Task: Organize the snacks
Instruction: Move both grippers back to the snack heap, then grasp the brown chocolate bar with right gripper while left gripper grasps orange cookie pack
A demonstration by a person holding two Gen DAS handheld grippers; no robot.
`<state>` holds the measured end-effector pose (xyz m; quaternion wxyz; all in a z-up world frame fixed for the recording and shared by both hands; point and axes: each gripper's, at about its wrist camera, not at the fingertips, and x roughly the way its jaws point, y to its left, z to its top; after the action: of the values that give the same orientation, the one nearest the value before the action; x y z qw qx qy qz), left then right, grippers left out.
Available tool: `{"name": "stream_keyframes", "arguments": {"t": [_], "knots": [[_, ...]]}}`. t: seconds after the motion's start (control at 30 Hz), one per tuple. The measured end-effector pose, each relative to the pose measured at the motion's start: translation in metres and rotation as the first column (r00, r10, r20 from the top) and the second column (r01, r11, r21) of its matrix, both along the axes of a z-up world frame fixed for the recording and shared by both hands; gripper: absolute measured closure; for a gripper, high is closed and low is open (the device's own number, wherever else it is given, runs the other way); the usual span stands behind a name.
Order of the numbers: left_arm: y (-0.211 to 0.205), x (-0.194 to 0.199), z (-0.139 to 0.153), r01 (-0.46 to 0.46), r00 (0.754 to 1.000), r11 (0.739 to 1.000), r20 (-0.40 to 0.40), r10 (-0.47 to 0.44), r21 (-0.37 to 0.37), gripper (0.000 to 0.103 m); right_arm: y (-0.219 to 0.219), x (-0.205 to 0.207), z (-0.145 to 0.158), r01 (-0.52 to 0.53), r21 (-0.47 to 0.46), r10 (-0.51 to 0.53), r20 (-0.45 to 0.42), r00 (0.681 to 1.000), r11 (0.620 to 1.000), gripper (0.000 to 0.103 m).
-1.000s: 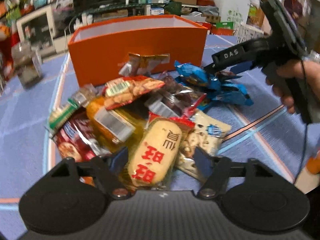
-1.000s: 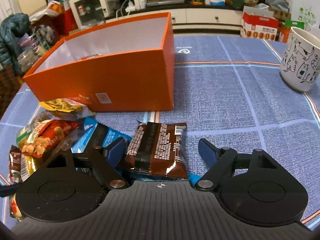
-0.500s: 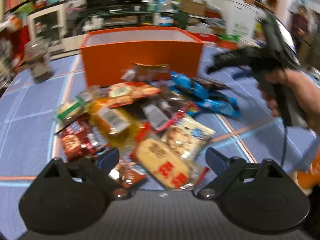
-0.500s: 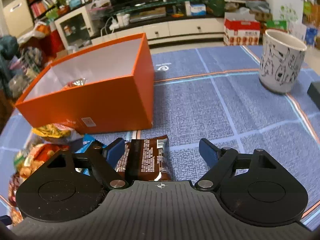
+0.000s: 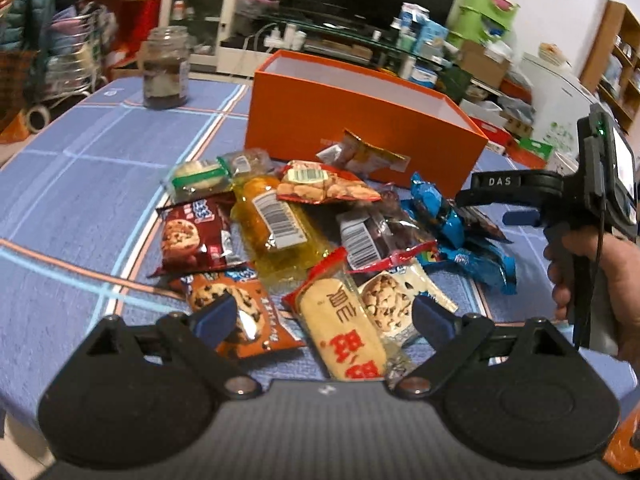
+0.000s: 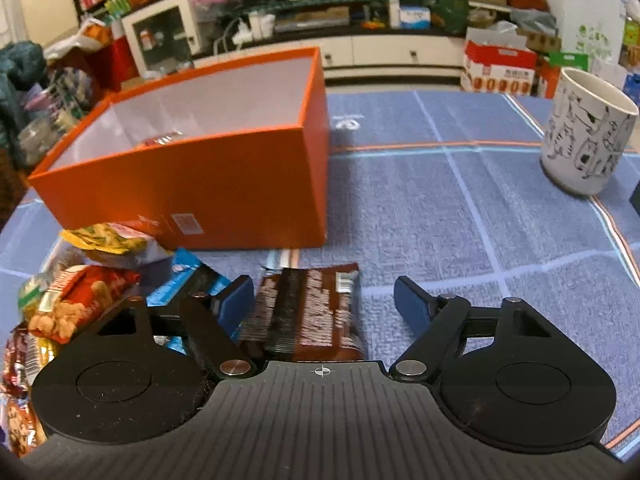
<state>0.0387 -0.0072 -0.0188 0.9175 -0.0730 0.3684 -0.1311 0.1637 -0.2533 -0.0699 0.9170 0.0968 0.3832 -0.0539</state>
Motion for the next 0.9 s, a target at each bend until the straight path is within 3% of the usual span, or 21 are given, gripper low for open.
{"name": "stream_keyframes", "arguments": {"t": [0.1, 0.27, 0.37, 0.47, 0.57, 0.73, 0.9], "knots": [[-0.004, -0.001, -0.004, -0.048, 0.999, 0.998, -0.009, 0.048, -0.036, 0.01, 0.002, 0.002, -0.007, -0.029, 0.02, 0.03, -0.032, 0.999, 0.999, 0.028], [-0.009, -0.001, -0.012, -0.122, 0.992, 0.987, -0.033, 0.119, -0.105, 0.01, -0.003, 0.003, -0.014, -0.009, 0.01, 0.01, -0.064, 0.998, 1.0, 0.037], [-0.003, -0.009, -0.009, -0.183, 0.983, 0.975, 0.006, 0.185, -0.125, 0.01, -0.004, 0.003, -0.02, -0.009, 0.002, 0.009, -0.091, 0.996, 1.0, 0.038], [0.012, -0.011, 0.002, -0.242, 0.965, 0.967, 0.081, 0.248, -0.076, 0.01, -0.001, 0.002, -0.02, -0.022, -0.025, 0.019, -0.088, 0.996, 0.999, 0.039], [0.017, -0.012, 0.004, -0.303, 0.943, 0.952, 0.159, 0.293, 0.044, 0.01, 0.002, 0.001, -0.021, -0.04, -0.046, 0.036, -0.087, 0.996, 0.998, 0.039], [0.014, 0.003, -0.018, -0.259, 0.965, 0.956, 0.065, 0.253, 0.134, 0.01, 0.008, 0.003, -0.024, -0.046, -0.065, 0.041, -0.074, 0.996, 0.997, 0.035], [0.009, 0.008, -0.029, -0.234, 0.972, 0.957, 0.08, 0.223, 0.171, 0.01, 0.014, -0.001, -0.024, -0.076, -0.094, 0.07, -0.066, 0.995, 0.993, 0.036]]}}
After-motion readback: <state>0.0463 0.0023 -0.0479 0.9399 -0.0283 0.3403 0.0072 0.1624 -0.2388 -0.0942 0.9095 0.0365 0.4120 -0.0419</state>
